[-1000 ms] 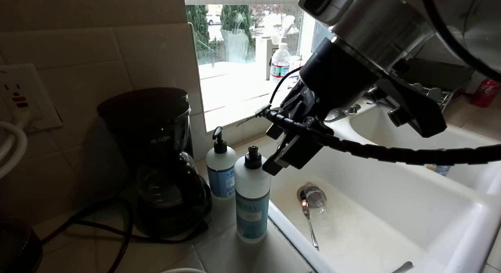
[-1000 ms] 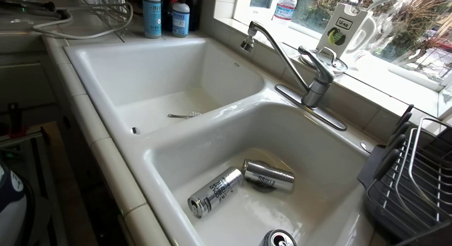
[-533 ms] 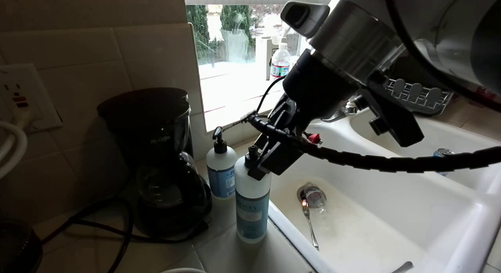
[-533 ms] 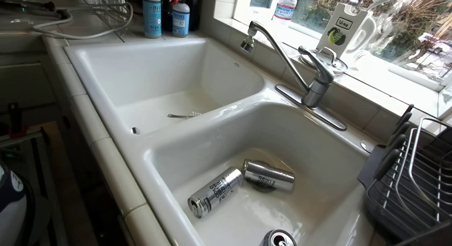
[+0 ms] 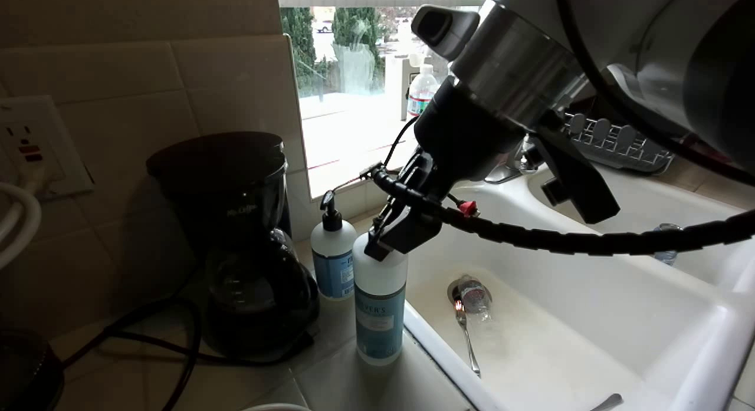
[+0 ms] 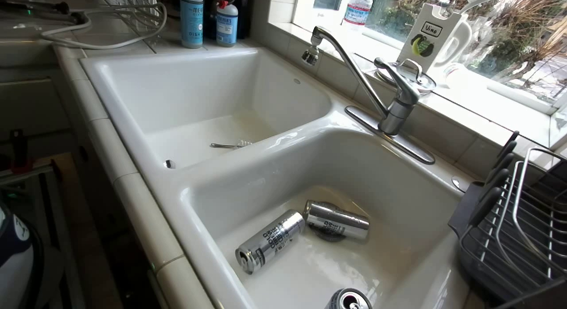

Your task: Move the blue bottle to the right side of the sink

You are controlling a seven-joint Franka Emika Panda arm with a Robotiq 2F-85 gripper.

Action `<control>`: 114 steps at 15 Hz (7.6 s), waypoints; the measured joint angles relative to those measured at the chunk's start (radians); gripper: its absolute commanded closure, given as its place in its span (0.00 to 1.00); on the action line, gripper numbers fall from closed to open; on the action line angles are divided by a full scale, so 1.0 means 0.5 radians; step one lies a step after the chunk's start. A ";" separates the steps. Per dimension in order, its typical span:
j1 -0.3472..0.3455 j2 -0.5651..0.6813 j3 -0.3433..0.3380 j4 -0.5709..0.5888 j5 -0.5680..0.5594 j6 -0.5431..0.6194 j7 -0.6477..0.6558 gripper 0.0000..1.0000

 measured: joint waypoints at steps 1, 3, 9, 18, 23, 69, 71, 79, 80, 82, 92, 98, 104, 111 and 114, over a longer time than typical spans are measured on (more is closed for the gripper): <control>0.000 0.000 0.003 0.005 -0.020 0.000 0.020 0.95; 0.000 0.000 0.012 0.011 -0.050 0.000 0.041 0.93; -0.019 -0.078 0.019 0.013 -0.113 -0.003 0.110 0.93; -0.287 -0.859 -0.076 -0.470 -0.096 -0.162 0.575 0.93; -0.494 -1.391 -0.133 -0.803 -0.098 -0.440 0.794 0.93; -1.917 -0.646 -0.607 0.288 -0.802 -0.724 1.655 0.93; -1.882 -0.535 -0.715 0.389 -0.829 -0.724 1.596 0.93; -1.667 0.152 -1.008 1.010 -0.824 -0.727 1.493 0.93; -1.633 0.219 -1.028 1.068 -0.800 -0.735 1.487 0.93; -1.578 0.327 -1.064 1.158 -0.739 -0.758 1.474 0.93; -1.525 0.631 -1.128 1.369 -0.502 -0.790 1.444 0.93; -1.486 0.742 -1.125 1.451 -0.517 -0.790 1.455 0.93; -1.479 0.836 -1.125 1.489 -0.517 -0.790 1.493 0.45; -1.474 0.862 -1.126 1.536 -0.533 -0.790 1.510 0.01; -1.471 0.772 -1.128 1.560 -0.547 -0.791 1.510 0.00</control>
